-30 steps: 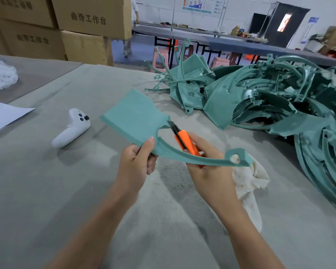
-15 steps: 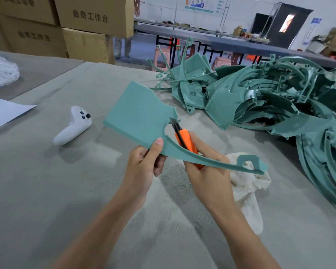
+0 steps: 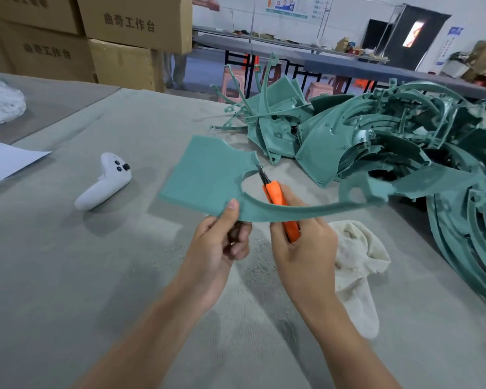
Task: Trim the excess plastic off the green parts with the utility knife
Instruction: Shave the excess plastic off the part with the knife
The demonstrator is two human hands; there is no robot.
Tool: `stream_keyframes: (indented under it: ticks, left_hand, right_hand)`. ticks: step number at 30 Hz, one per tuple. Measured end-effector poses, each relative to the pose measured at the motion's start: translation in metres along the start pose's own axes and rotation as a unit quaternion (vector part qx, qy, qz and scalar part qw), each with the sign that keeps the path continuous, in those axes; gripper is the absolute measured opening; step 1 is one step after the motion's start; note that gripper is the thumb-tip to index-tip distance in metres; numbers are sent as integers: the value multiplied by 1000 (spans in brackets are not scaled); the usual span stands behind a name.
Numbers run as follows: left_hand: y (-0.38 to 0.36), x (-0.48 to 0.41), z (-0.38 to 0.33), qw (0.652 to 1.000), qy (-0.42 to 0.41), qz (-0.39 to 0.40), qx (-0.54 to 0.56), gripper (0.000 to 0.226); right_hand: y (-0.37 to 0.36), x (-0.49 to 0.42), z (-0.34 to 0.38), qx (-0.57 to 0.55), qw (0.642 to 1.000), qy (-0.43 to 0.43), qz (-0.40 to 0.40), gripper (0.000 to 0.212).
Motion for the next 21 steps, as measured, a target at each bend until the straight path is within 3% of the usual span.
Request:
stream_keyframes:
  ticks: [7, 10, 16, 21]
  left_hand:
    - [-7, 3, 2, 996, 44, 8, 79, 33]
    - [-7, 2, 1, 992, 46, -5, 115, 28]
    - [-7, 2, 3, 986, 58, -5, 159, 28]
    - [-7, 3, 5, 985, 58, -2, 162, 27]
  right_hand:
    - [-5, 4, 2, 13, 998, 48, 29, 29]
    - [-3, 4, 4, 19, 997, 74, 26, 35]
    - [1, -1, -2, 37, 998, 38, -27, 49]
    - [-6, 2, -1, 27, 998, 43, 22, 51]
Point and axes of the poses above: each hand's wrist, its own x-axis away from the middle knuckle, its own y-axis out of the back of the hand, z = x × y, the point moved 2 cm from there along -x, towards the middle knuckle, and after that the axes turned 1 degree about -z, right-handed, at the moved point
